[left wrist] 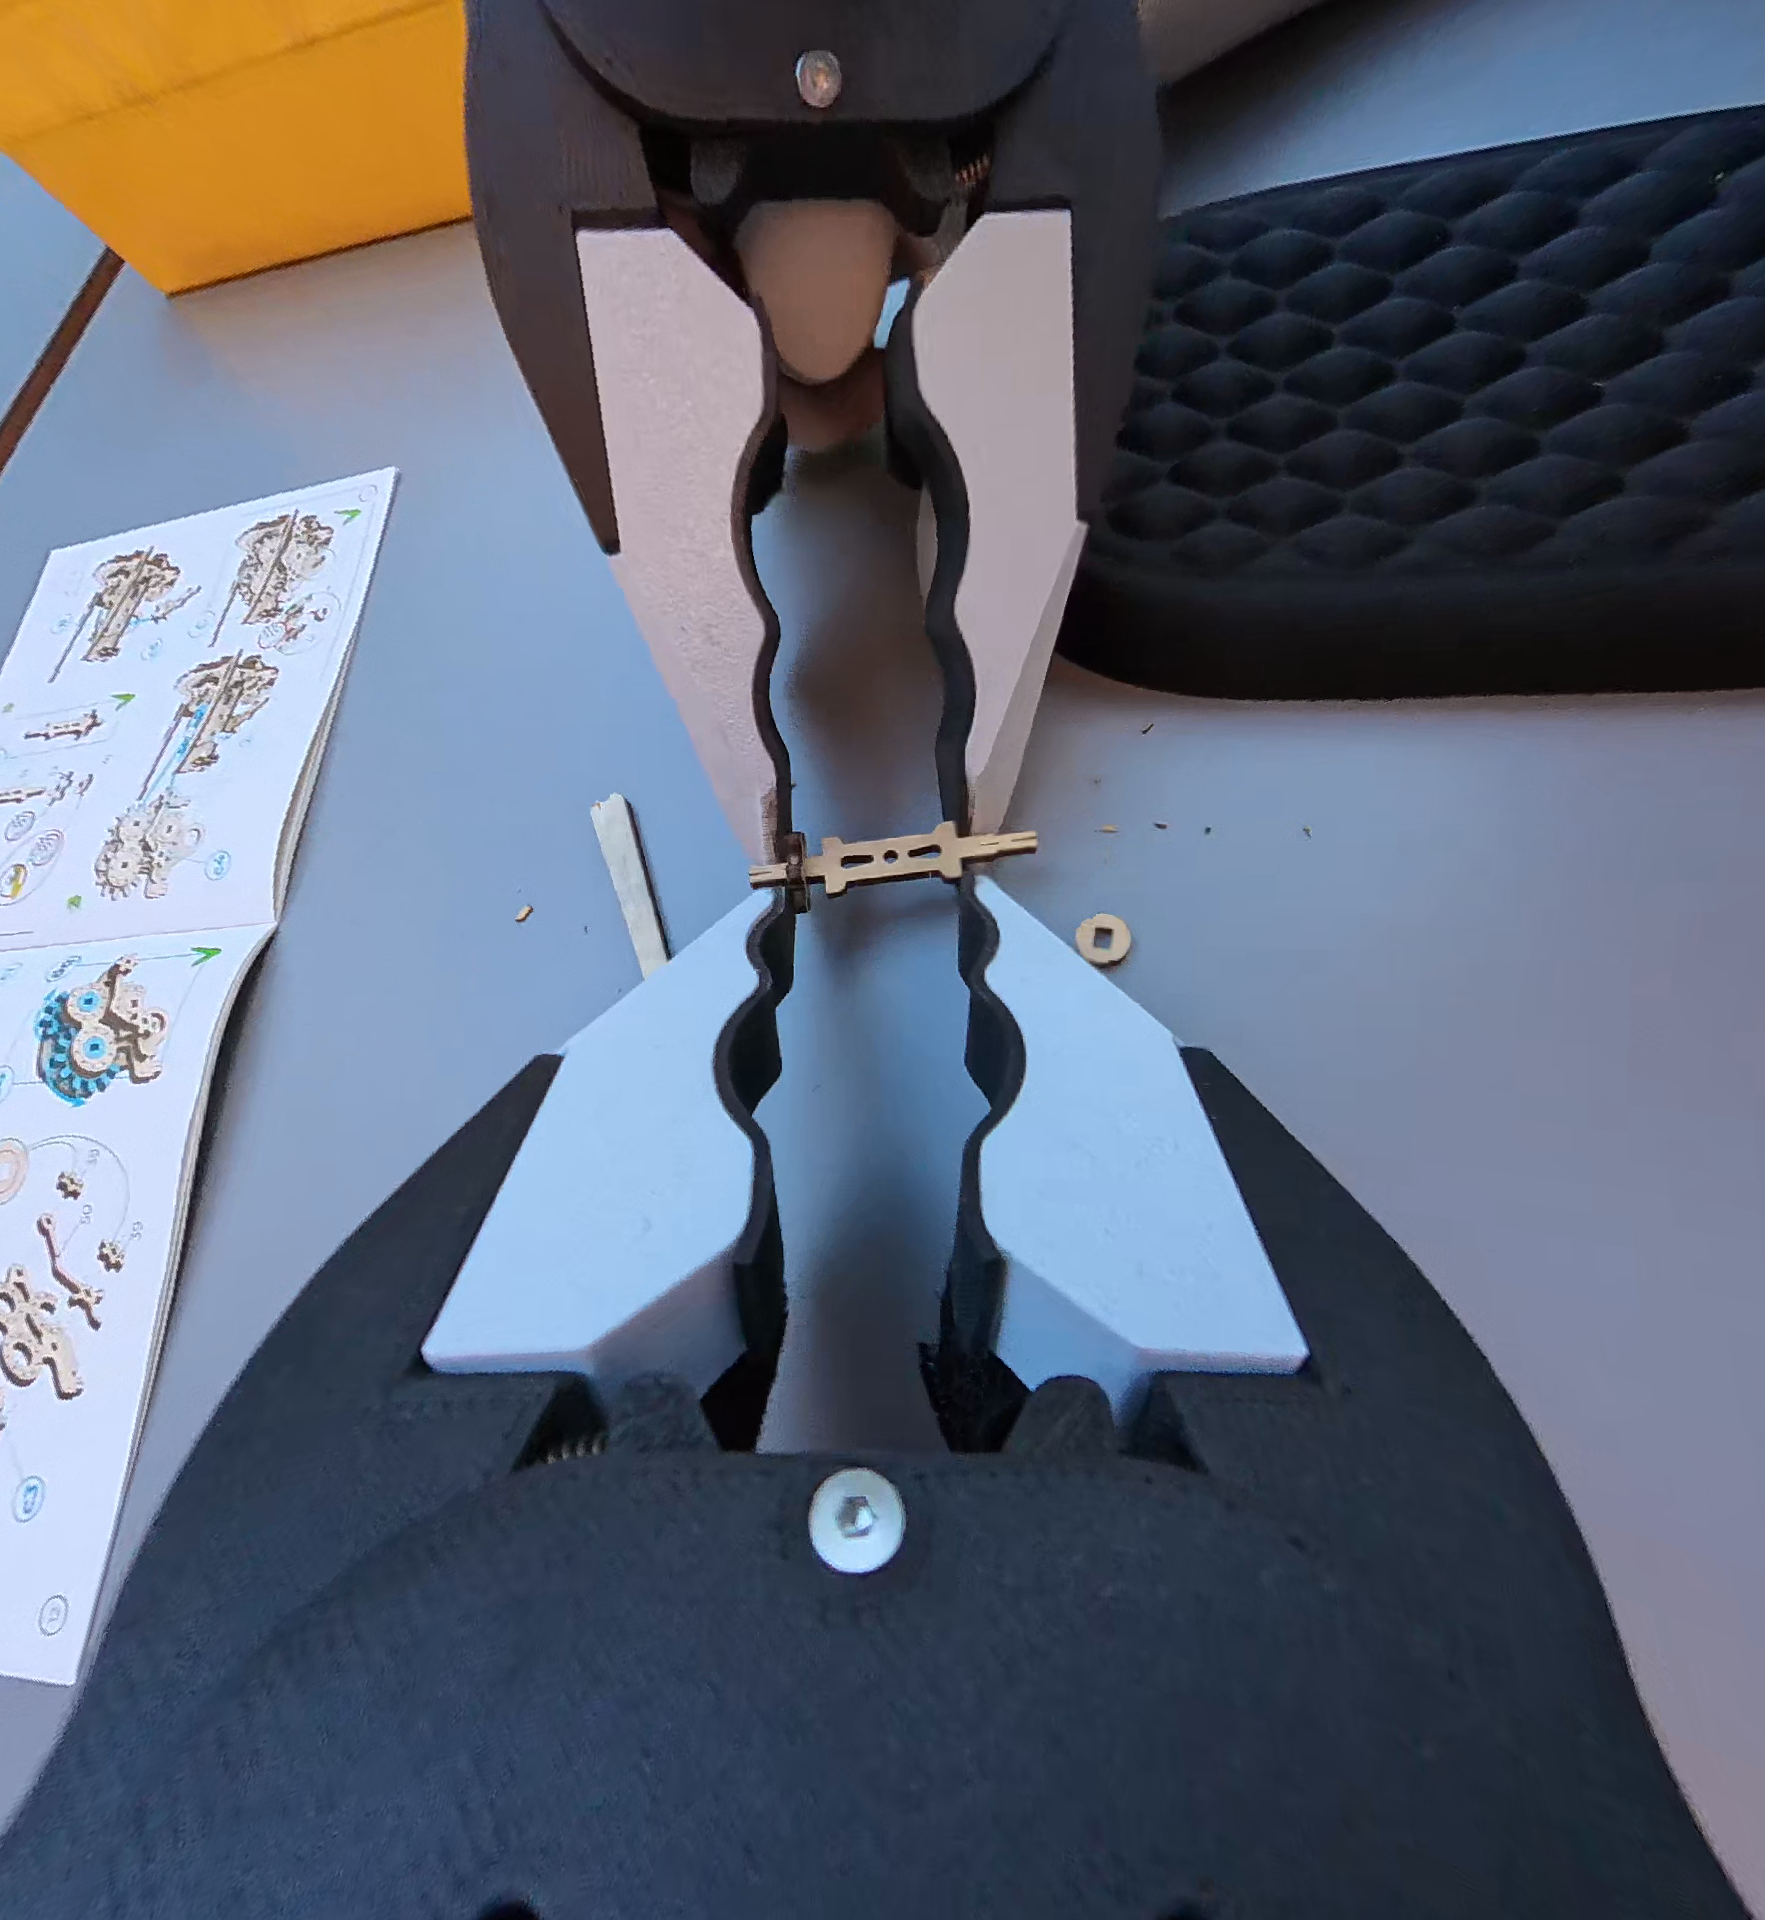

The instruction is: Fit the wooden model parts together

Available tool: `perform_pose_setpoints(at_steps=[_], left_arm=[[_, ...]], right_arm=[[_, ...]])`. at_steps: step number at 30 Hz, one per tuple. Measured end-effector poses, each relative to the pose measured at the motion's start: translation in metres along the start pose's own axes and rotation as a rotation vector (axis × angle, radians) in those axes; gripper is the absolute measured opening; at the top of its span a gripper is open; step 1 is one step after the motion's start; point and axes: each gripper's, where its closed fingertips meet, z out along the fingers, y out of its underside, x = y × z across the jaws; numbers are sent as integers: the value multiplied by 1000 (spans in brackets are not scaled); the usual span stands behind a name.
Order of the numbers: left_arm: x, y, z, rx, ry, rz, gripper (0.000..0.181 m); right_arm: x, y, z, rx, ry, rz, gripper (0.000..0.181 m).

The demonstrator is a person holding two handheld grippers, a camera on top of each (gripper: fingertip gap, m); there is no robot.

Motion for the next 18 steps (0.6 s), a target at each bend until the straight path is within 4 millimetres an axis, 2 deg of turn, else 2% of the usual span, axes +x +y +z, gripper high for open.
perform_pose_setpoints(at_steps=[4,14,18], left_arm=[[-2,3,2,-28,-49,45,29],[-2,4,3,-57,-32,-31,30],[-2,5,3,-92,-50,-8,30]], right_arm=[[0,1,1,-3,-23,32,30],[1,1,1,-127,-3,3,30],[1,0,1,-159,13,1,30]])
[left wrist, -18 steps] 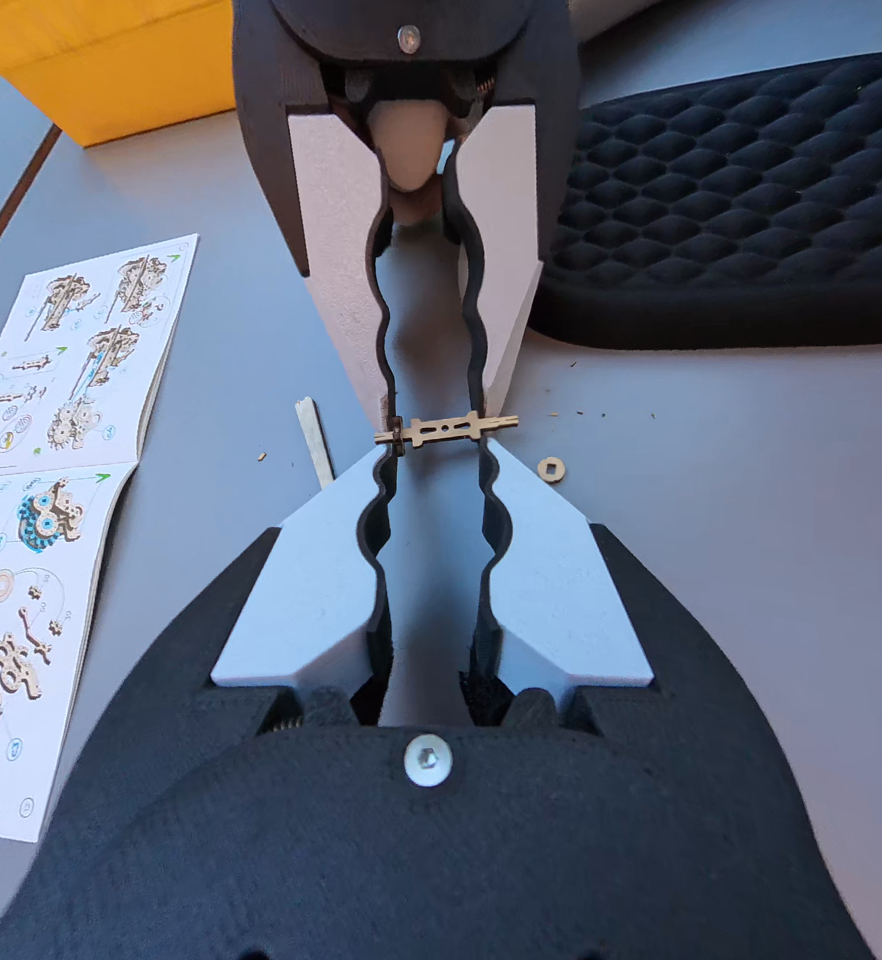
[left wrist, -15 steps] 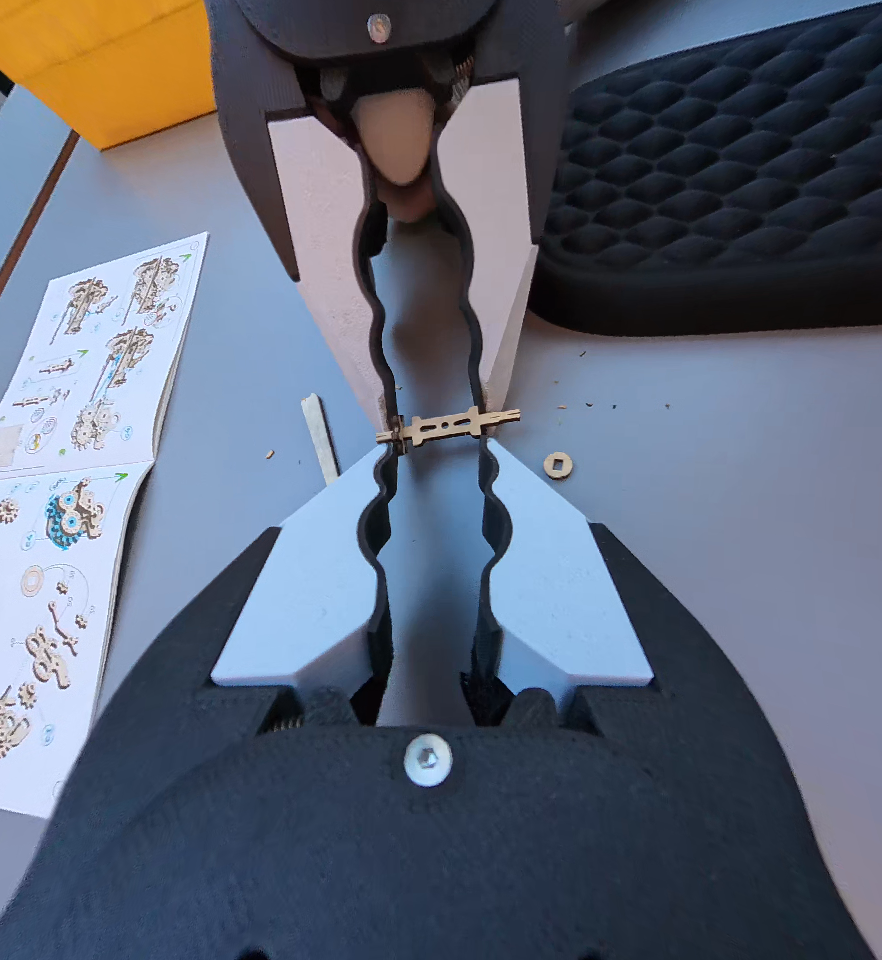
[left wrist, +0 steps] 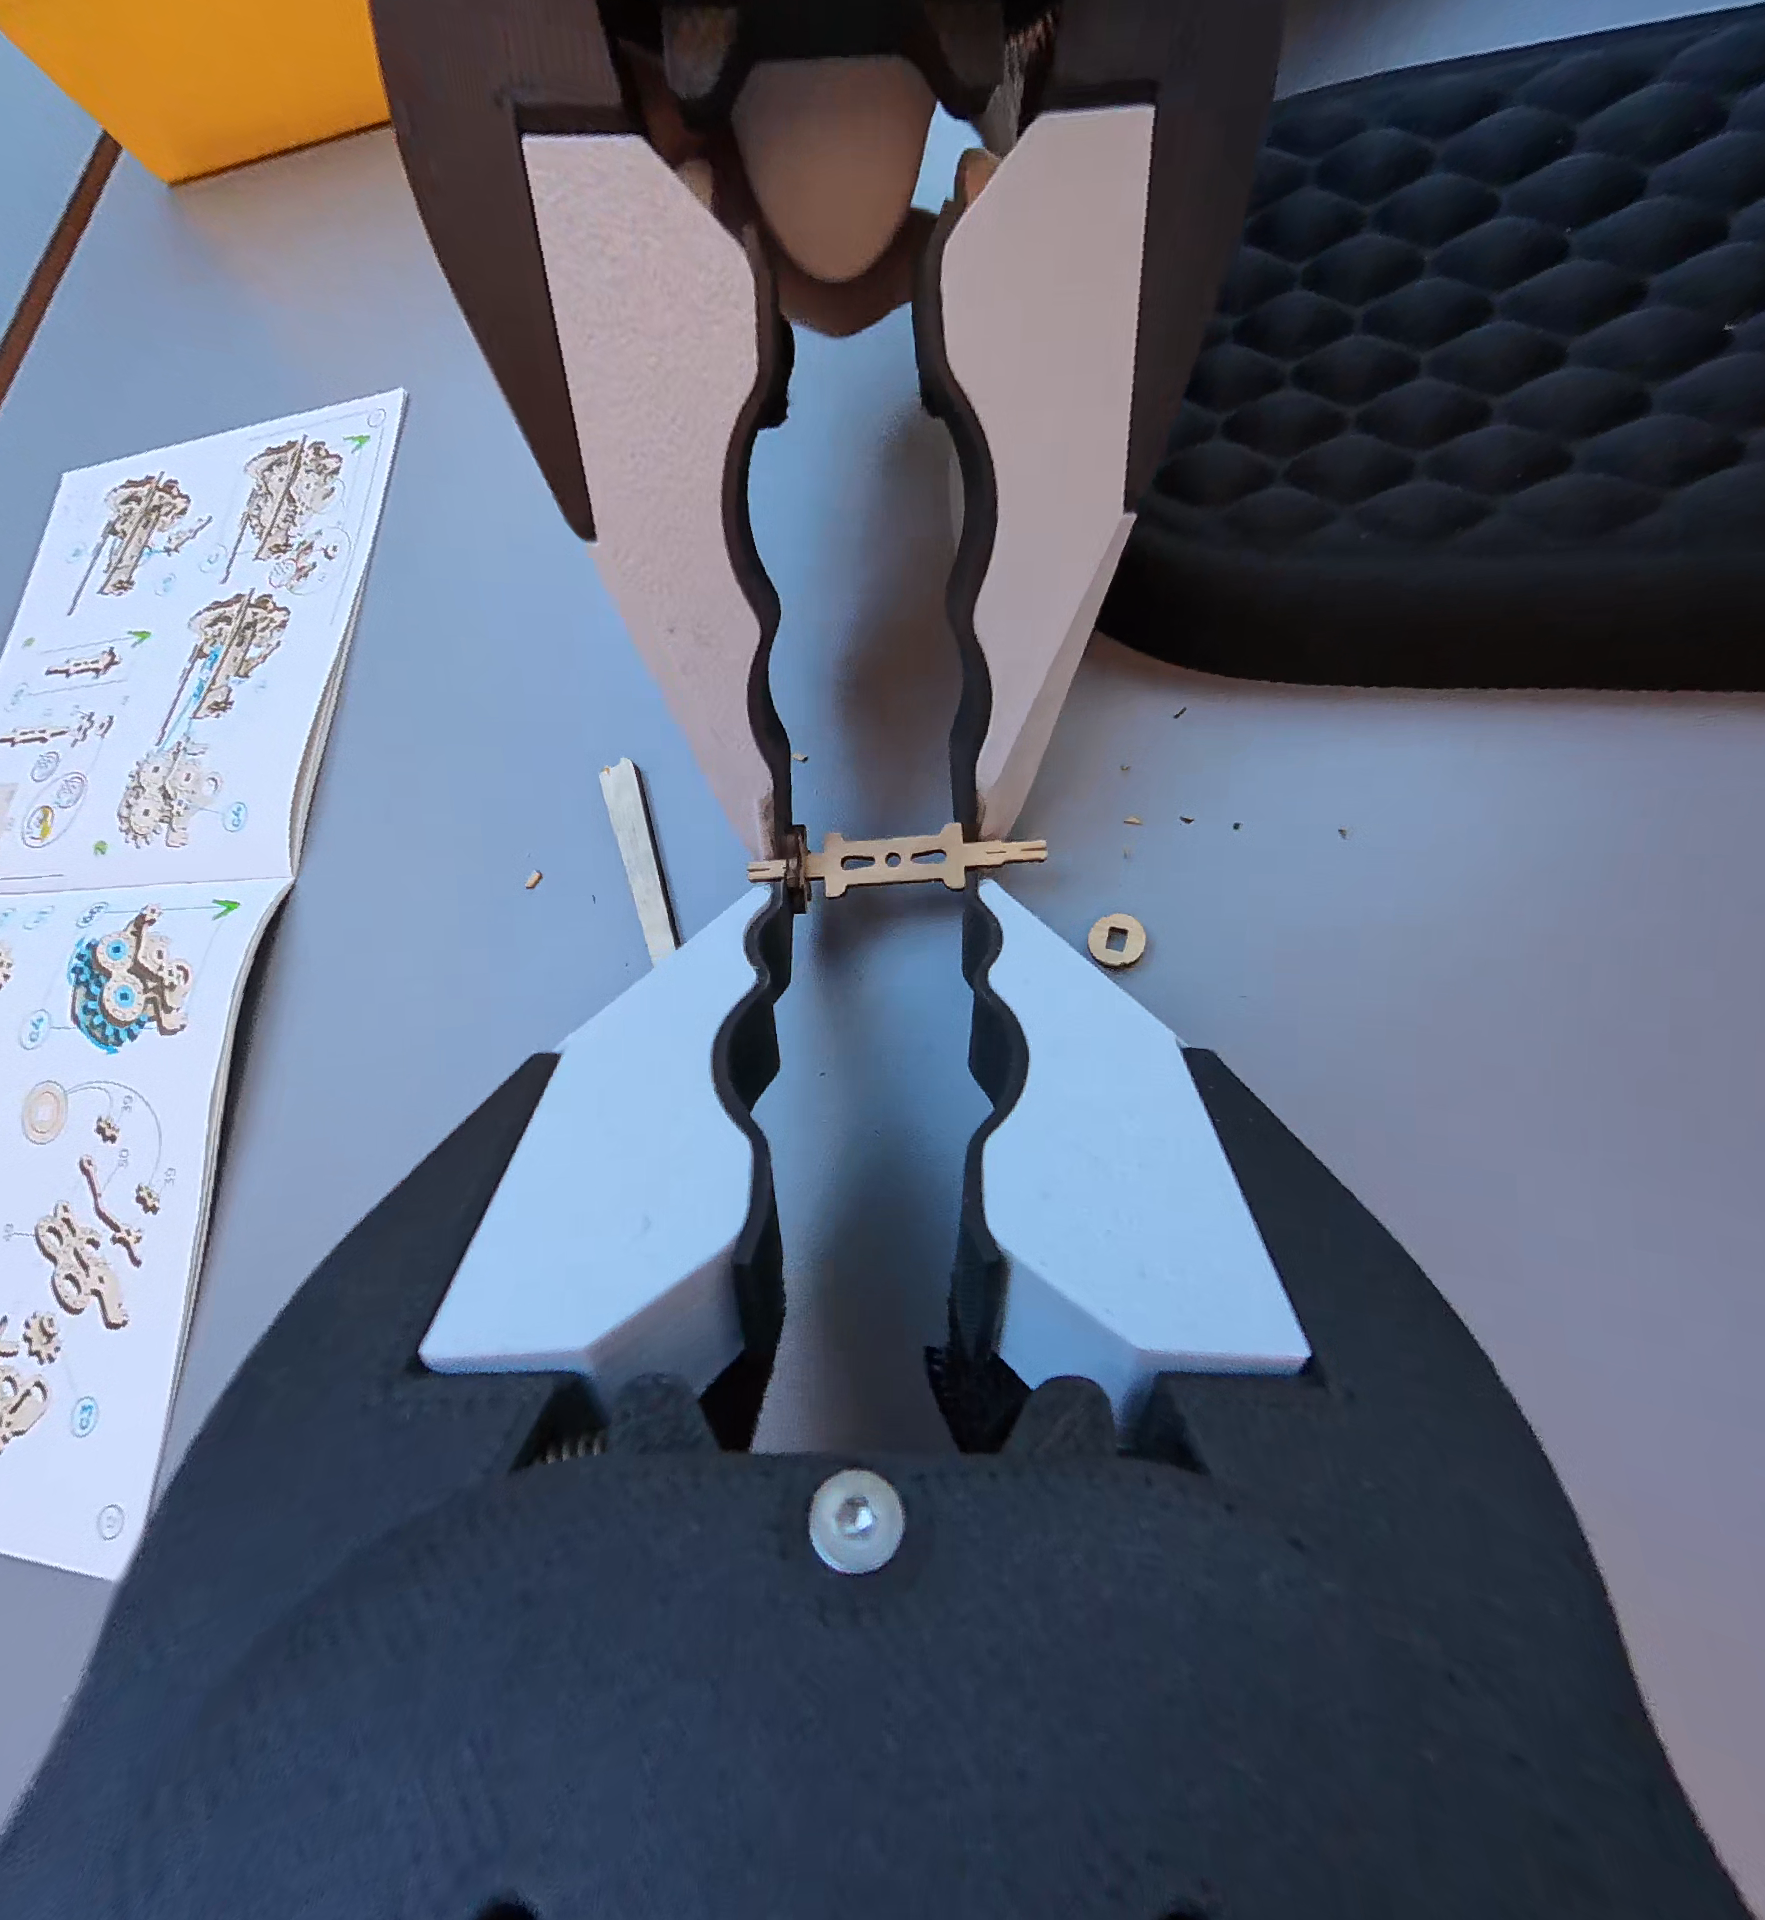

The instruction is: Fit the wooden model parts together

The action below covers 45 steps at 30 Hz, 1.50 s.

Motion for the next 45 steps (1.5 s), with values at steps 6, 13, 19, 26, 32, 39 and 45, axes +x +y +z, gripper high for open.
perform_pose_setpoints(at_steps=[6,13,19,26,32,39,45], left_arm=[[0,1,-2,-49,-18,46,31],[1,2,-1,-10,26,-4,31],[1,2,-1,-6,30,-22,30],[1,3,0,27,116,-173,30],[1,4,0,25,123,-177,30],[2,4,0,20,126,-193,31],[2,4,1,19,130,-188,31]], right_arm=[[0,-2,1,-30,21,-25,30],[0,-1,1,-37,4,11,30],[-1,-1,2,-36,-13,25,30],[0,0,4,42,-108,157,30],[-1,0,4,49,-116,139,30],[-1,0,3,53,-113,135,30],[-1,0,3,56,-113,135,30]])
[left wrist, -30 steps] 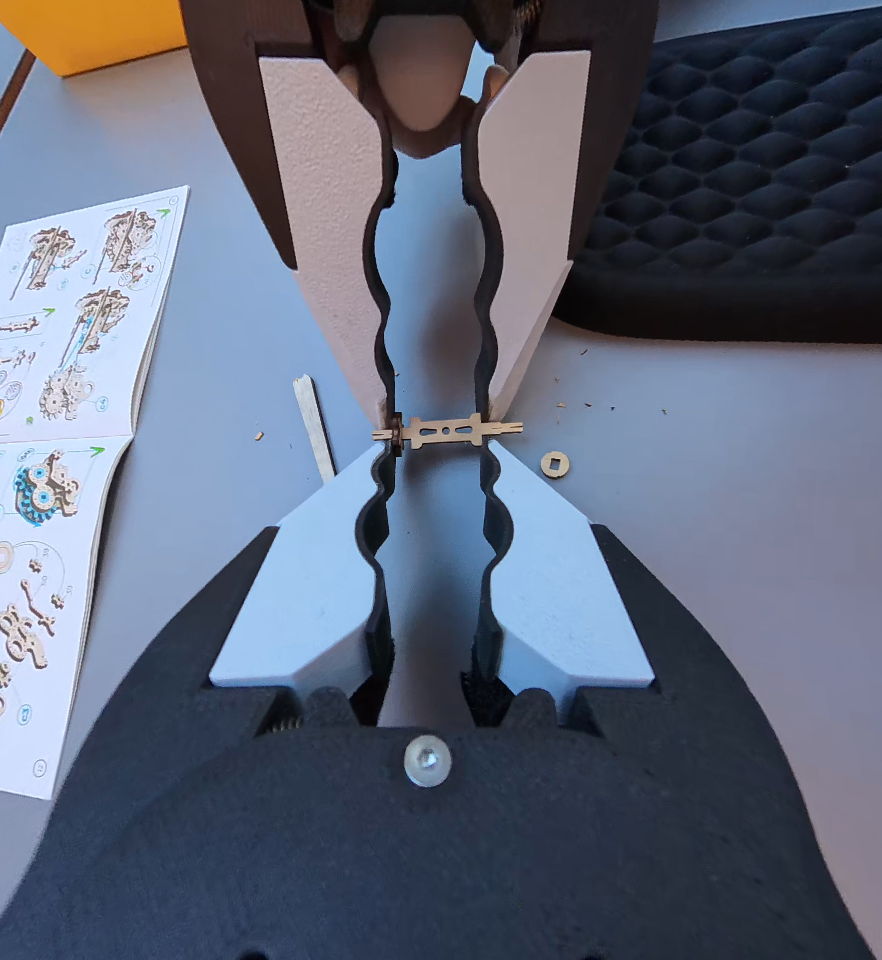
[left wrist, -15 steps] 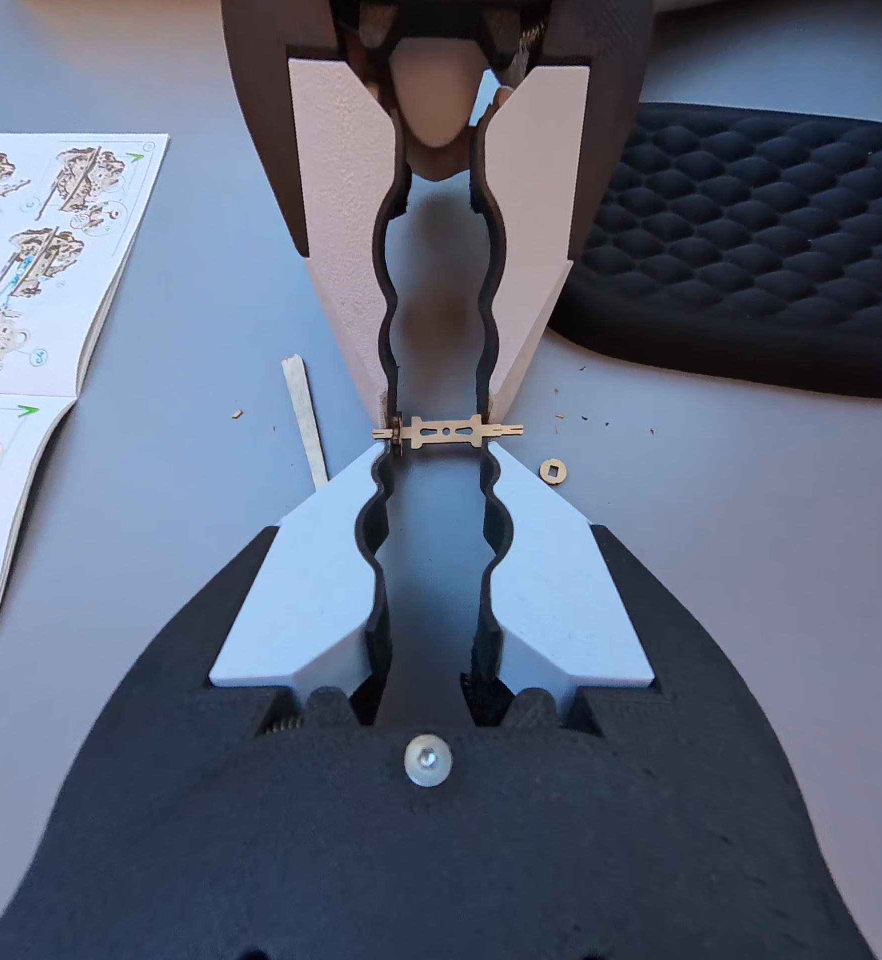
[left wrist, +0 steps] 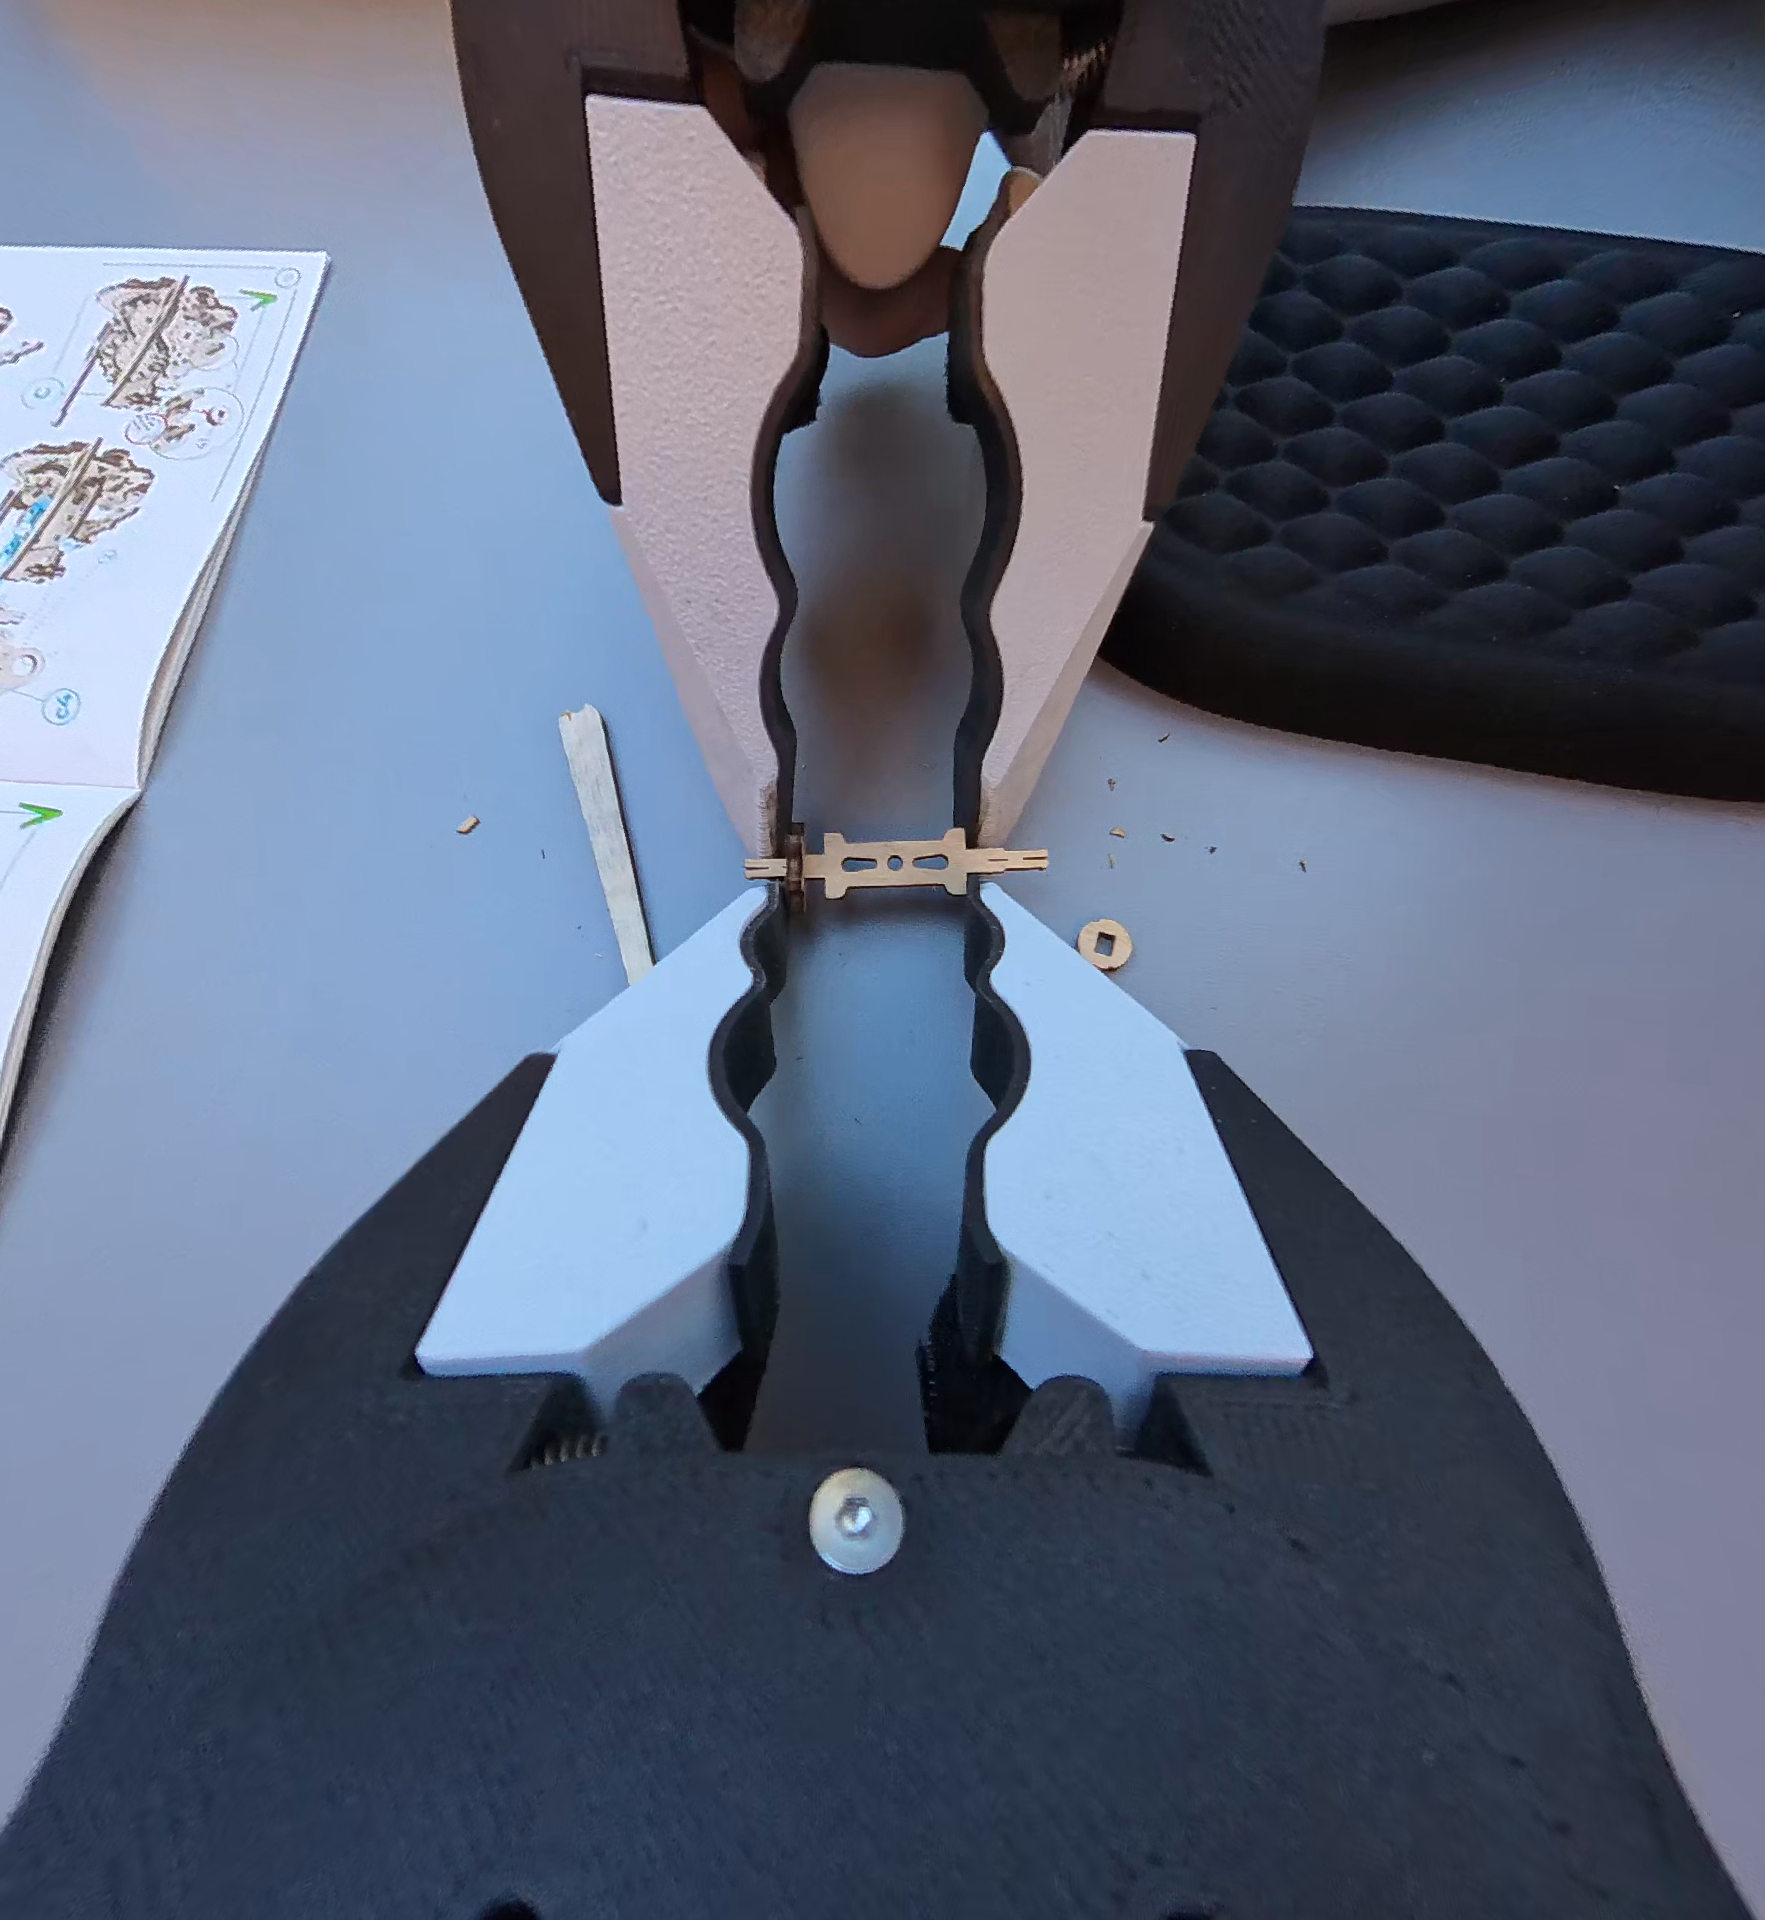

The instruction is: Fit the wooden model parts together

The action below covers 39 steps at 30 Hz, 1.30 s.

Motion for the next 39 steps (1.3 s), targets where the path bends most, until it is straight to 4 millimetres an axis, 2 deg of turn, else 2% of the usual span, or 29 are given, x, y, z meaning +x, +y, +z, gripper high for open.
perform_pose_setpoints(at_steps=[10,33,39], left_arm=[[0,-2,0,0,-48,42,33],[7,-1,1,2,5,30,35],[9,0,1,-2,1,34,31]], right_arm=[[0,1,-1,-14,5,4,30],[-6,-1,0,30,-27,-35,29],[-8,-1,0,14,-4,-112,28]])
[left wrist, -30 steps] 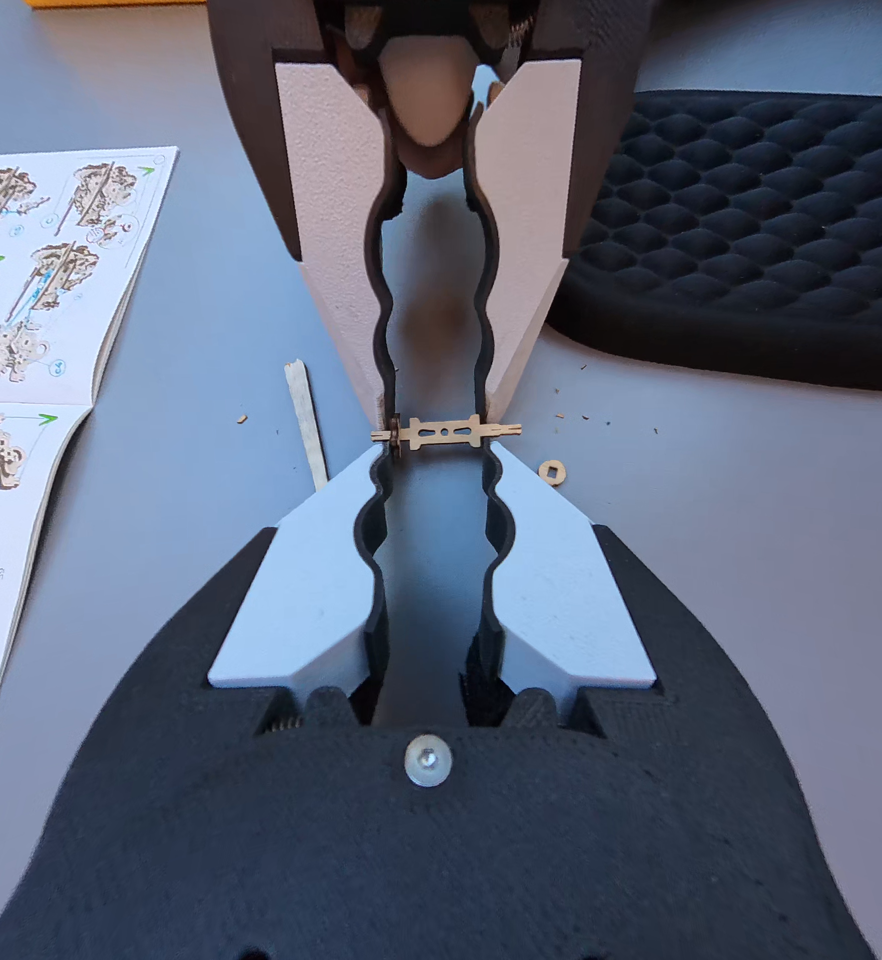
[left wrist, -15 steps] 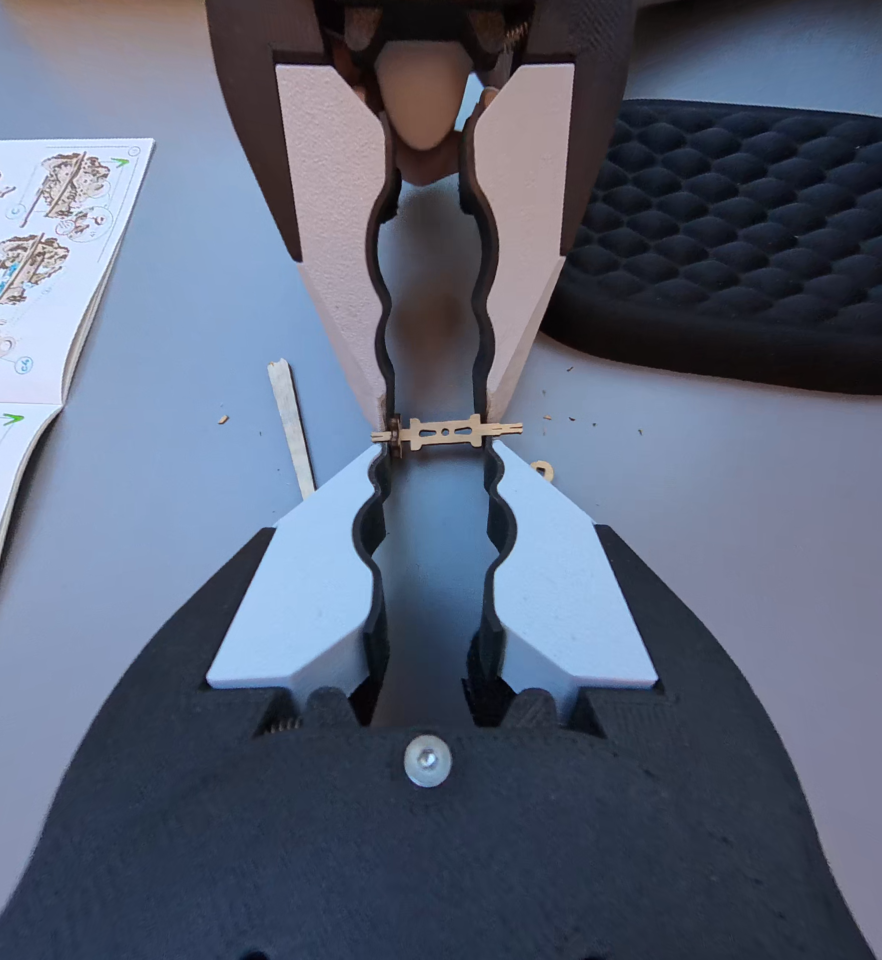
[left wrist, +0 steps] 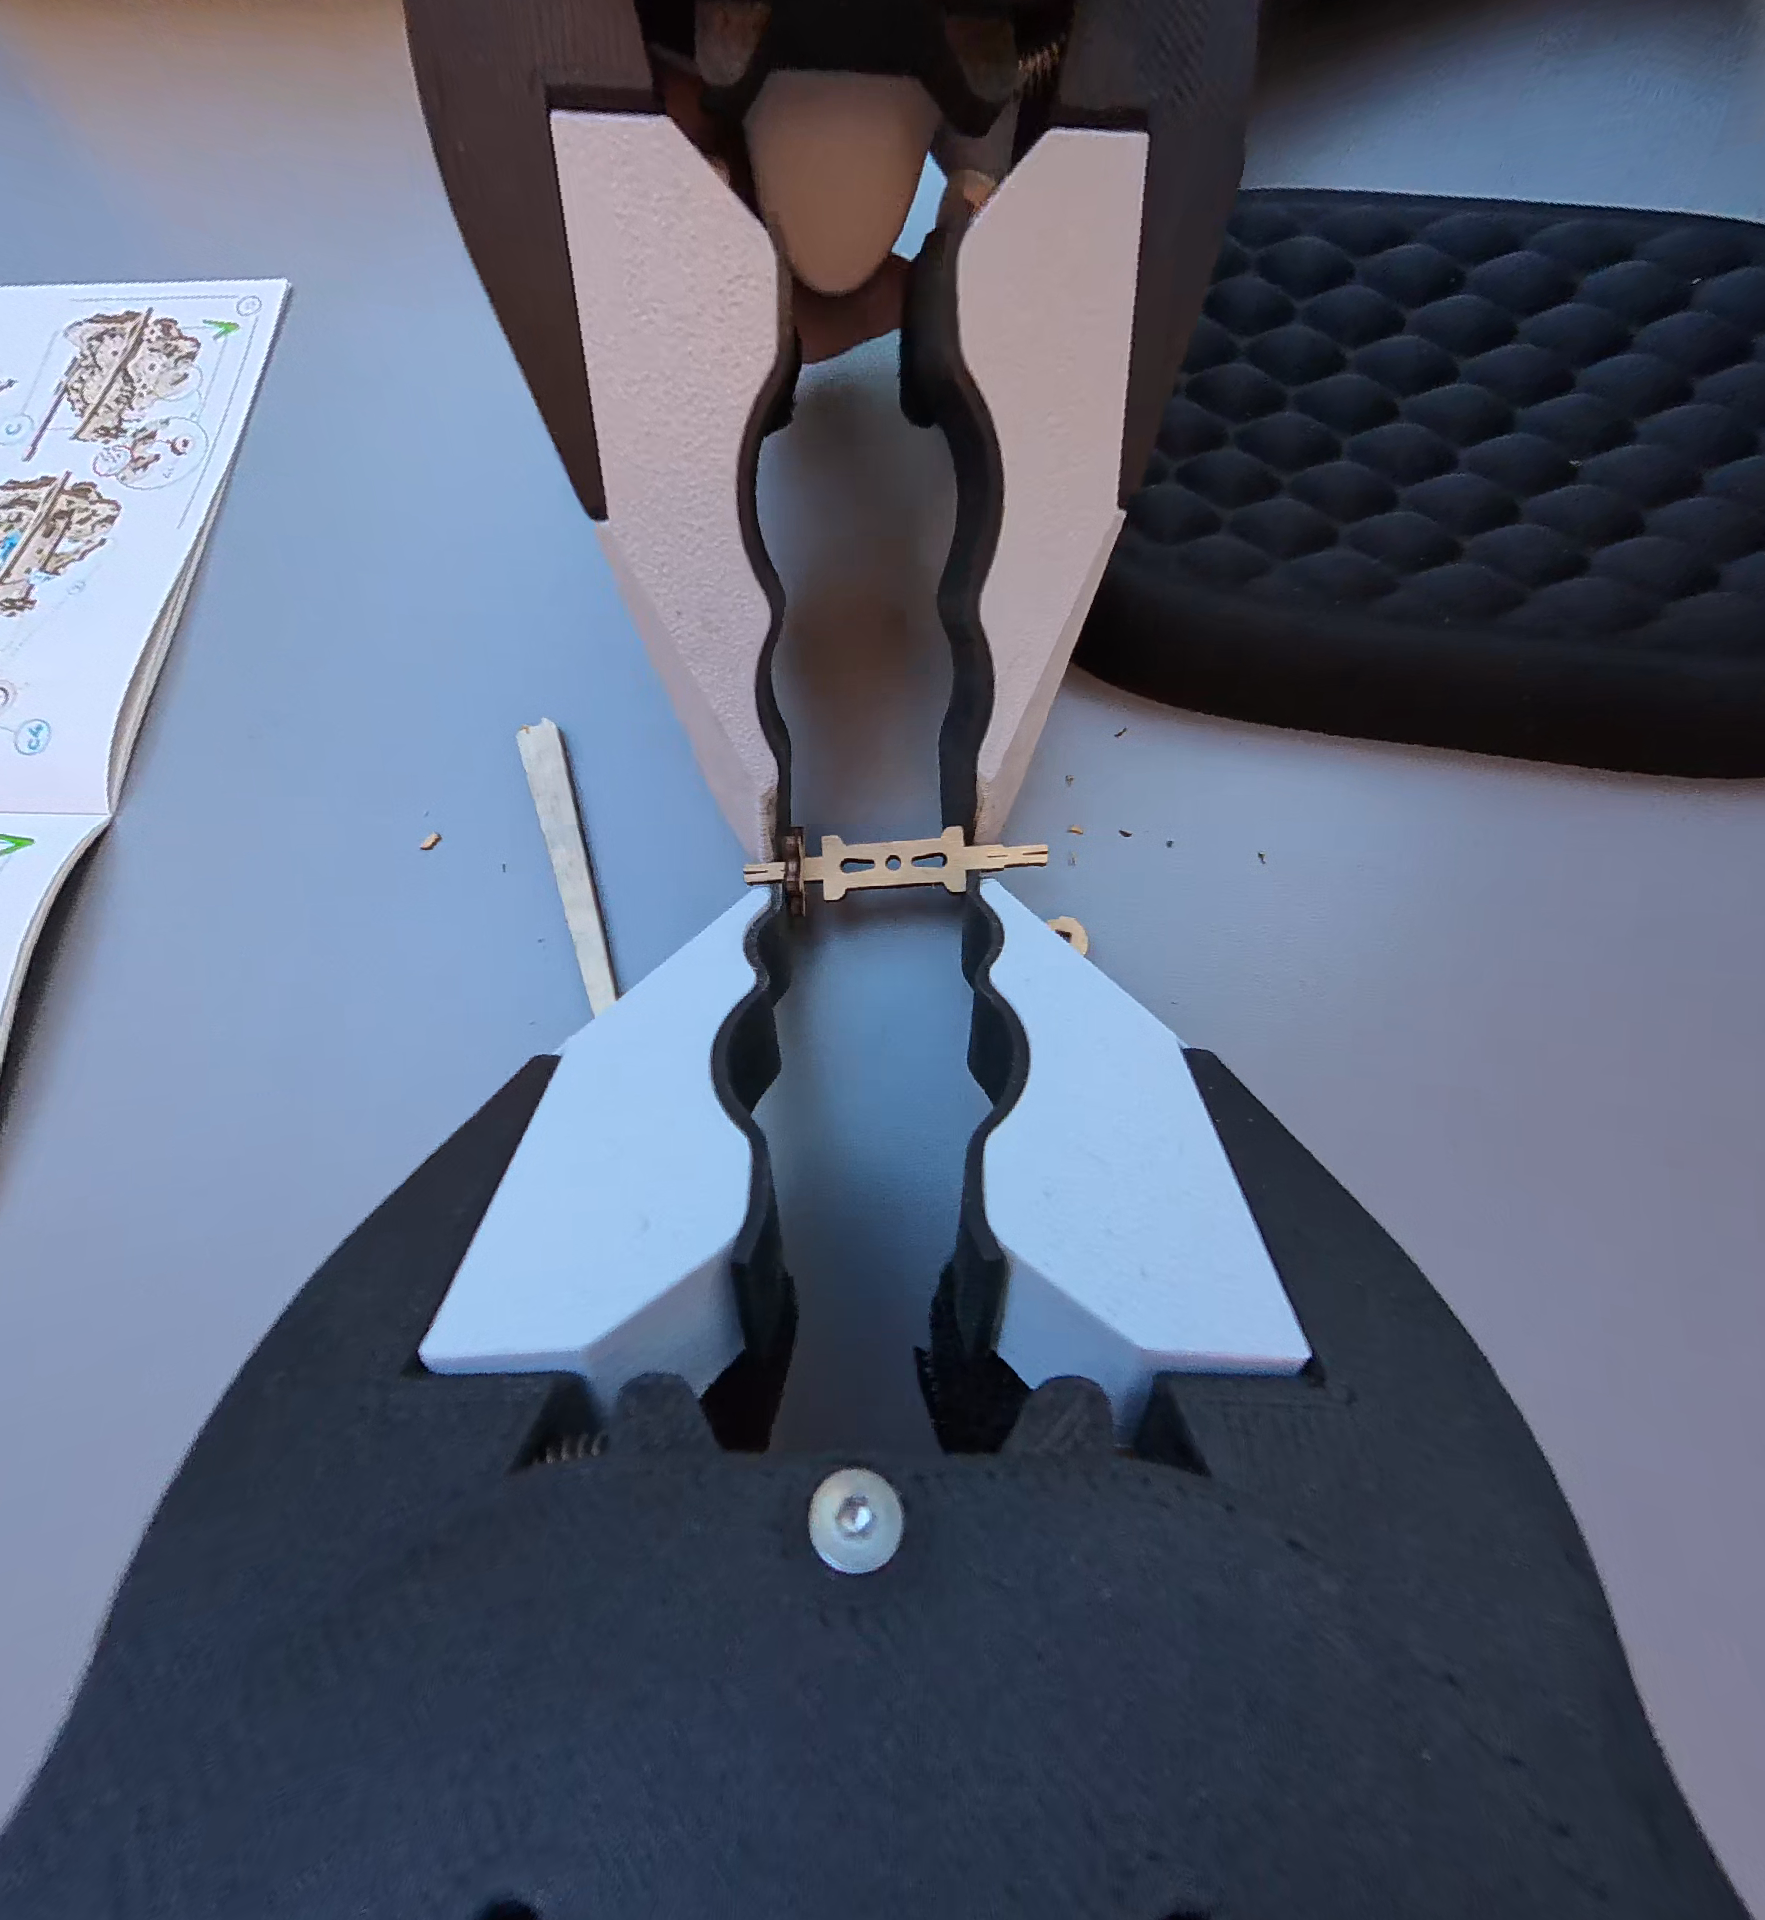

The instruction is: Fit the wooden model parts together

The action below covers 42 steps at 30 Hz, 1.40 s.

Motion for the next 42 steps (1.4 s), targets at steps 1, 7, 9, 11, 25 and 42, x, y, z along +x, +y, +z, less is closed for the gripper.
perform_pose_setpoints(at_steps=[1,7,9,11,25,42], left_arm=[[0,0,0,-2,-2,1,30],[1,0,0,-22,-22,32,30],[0,0,0,-21,-26,32,30],[-4,-1,0,-16,-52,41,31],[-21,-1,-4,-10,-194,157,31],[5,-15,-17,137,350,-489,31]], right_arm=[[0,0,0,1,6,-5,28],[0,0,-1,2,24,-7,28],[1,0,-1,18,18,8,29],[6,0,-1,19,51,-15,29],[24,-4,-6,64,264,-219,32],[-2,-32,-18,143,442,-705,2]])
